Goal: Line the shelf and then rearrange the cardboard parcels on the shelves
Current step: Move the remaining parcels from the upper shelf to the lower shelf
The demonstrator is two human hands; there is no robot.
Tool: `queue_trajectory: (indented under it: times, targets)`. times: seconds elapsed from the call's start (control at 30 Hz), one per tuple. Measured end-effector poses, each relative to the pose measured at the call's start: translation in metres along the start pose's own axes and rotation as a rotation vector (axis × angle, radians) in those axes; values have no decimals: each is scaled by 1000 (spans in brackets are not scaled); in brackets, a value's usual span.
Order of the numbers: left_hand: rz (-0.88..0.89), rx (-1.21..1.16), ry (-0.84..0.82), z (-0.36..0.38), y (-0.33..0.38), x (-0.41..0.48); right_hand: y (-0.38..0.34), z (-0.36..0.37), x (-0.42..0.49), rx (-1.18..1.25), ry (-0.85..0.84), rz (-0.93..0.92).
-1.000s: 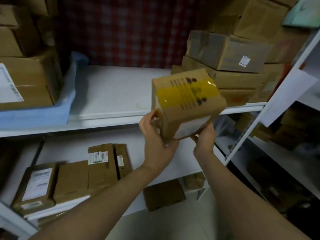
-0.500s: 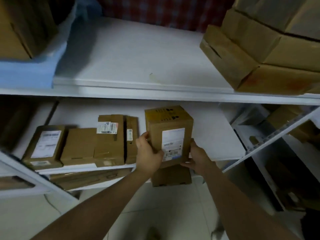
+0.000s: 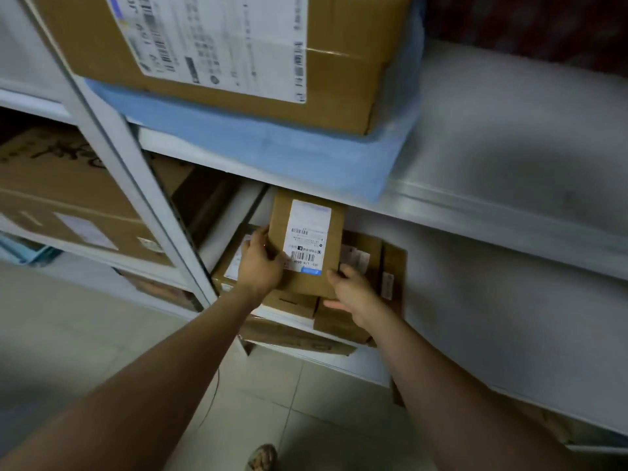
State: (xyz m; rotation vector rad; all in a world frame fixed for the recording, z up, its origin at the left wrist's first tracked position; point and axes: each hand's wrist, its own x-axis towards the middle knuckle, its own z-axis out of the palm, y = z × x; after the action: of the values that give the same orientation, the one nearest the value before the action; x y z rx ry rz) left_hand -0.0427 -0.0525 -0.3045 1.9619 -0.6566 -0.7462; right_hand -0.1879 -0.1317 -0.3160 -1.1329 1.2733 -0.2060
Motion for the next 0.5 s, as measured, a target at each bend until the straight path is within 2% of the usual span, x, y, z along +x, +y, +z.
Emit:
queue_trajectory:
  times: [0.17, 0.33, 0.5]
  targets:
    - [-21, 62, -9, -48, -26, 45, -15, 69, 27, 3, -23, 7]
    - [-62, 448, -71, -66, -44, 69, -16, 112, 39, -65, -34, 0]
    - [-68, 651, -86, -66, -48, 79, -24, 126, 45, -143, 24, -17]
